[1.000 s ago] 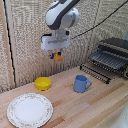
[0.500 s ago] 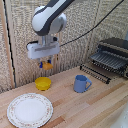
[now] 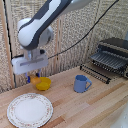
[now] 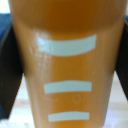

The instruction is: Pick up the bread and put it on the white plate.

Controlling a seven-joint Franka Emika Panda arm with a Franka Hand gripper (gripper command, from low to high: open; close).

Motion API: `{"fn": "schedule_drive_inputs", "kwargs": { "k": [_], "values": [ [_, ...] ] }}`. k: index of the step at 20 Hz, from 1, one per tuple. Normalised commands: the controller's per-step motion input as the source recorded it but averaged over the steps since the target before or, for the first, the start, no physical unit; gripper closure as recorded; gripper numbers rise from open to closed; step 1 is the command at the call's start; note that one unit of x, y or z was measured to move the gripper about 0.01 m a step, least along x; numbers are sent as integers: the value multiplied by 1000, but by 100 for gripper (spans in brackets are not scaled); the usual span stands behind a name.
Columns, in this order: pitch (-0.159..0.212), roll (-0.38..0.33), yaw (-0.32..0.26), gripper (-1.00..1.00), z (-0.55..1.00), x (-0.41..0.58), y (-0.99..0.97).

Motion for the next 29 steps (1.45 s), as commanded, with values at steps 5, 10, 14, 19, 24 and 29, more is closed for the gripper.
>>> {"fn": "schedule_drive_inputs", "kwargs": {
  "k": [5, 10, 14, 19, 24, 29],
  "values": [
    [0, -65, 26, 100, -538, -217, 570],
    [-5, -75, 28, 100, -220, -296, 53],
    [-29, -102, 39, 100, 0, -18, -18],
    [-87, -28, 54, -100, 55, 95, -43],
    [-48, 0, 48, -100, 275, 224, -43],
    [29, 89, 2, -100, 863, 165, -112]
  ]
}}
